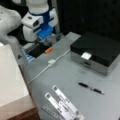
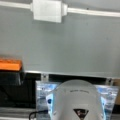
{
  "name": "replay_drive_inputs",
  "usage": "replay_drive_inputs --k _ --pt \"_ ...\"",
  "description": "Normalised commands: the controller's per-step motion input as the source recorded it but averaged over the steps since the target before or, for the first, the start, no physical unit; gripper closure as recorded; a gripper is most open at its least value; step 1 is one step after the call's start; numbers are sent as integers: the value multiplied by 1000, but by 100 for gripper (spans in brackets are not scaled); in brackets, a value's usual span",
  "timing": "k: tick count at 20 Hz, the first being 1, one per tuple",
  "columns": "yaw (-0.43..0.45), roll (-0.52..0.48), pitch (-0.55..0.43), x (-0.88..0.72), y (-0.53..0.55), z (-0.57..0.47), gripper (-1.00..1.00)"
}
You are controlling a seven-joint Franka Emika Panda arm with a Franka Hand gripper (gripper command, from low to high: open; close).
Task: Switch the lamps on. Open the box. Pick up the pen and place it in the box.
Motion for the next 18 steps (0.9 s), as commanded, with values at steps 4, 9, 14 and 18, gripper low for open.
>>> replay_drive_inputs --k 4,9,14,18 --pt "-79 40 -202 -224 306 -293 -100" --pt "-34 -43 -191 -230 176 -242 -100" --pt "-37 -71 -194 -285 17 -298 100" --pt "-50 -52 -183 -331 -24 -232 100"
